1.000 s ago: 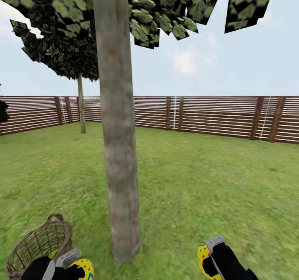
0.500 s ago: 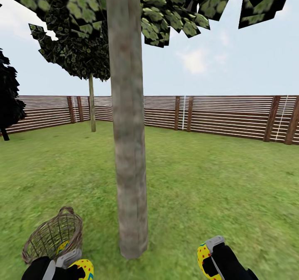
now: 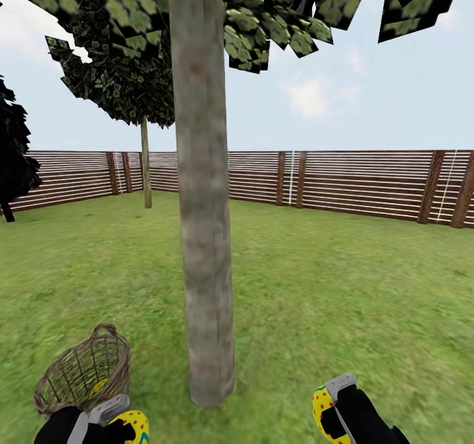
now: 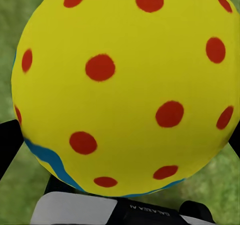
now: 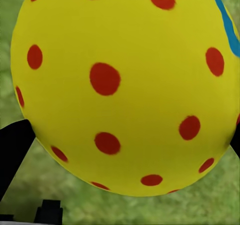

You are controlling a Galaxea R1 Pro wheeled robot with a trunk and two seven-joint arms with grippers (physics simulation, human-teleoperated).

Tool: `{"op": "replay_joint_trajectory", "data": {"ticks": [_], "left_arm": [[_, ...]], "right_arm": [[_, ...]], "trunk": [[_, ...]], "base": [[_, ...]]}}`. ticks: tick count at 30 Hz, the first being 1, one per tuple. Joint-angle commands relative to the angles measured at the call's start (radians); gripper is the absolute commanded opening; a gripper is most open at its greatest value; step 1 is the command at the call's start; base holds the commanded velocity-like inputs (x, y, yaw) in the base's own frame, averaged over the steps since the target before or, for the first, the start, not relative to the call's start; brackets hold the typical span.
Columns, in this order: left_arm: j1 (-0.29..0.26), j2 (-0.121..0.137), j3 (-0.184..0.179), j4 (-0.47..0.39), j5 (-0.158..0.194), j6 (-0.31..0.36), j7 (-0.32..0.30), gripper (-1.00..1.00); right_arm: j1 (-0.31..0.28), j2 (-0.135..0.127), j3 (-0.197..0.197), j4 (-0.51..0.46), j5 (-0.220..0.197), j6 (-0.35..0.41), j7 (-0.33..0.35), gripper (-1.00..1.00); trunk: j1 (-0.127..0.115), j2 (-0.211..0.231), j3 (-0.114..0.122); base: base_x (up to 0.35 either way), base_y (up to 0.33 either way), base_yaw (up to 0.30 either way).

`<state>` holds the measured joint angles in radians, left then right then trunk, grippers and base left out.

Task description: Take the three Easter eggs out of the wicker basket on the lawn in the garden, then place them on the lawn next to a single tree (choose any tree) so that all three eggs are next to the same tree and none are left in the basket.

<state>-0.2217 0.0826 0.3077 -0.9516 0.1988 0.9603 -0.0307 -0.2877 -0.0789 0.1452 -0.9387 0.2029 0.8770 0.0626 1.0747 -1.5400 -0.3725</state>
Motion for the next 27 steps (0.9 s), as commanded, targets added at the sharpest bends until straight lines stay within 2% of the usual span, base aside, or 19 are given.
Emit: {"op": "replay_joint_trajectory", "data": {"ticks": [1,4,15,24,27], "left_arm": [[-0.001,-0.001,0.001,-0.002,0.000,0.005,-0.008,-1.00],[-0.001,-0.007,0.001,-0.002,0.001,0.005,-0.010,-1.00],[-0.001,-0.006,0.004,-0.003,0.001,0.005,-0.006,-1.00],[-0.001,-0.007,0.002,0.000,-0.001,0.005,0.000,-1.00],[-0.001,-0.007,0.002,0.001,-0.001,0.005,0.001,-1.00]], "right_arm": [[-0.001,-0.001,0.003,-0.001,0.010,0.005,0.007,-1.00],[-0.001,-0.001,0.002,-0.001,0.010,0.005,0.008,-1.00],[-0.001,-0.001,0.003,0.000,0.011,0.008,0.008,-1.00],[-0.001,0.001,0.005,0.018,0.012,0.006,0.008,-1.00],[-0.001,0.001,0.005,0.018,0.012,0.005,0.008,-1.00]], "trunk": [[0.004,-0.008,-0.004],[0.015,-0.029,-0.014],[0.058,-0.106,-0.048],[0.092,-0.169,-0.077],[0.104,-0.190,-0.086]], "base": [[0.000,0.000,0.000],[-0.027,0.000,0.000],[0.161,0.000,0.000],[0.315,0.000,0.000],[0.087,0.000,0.000]]}}
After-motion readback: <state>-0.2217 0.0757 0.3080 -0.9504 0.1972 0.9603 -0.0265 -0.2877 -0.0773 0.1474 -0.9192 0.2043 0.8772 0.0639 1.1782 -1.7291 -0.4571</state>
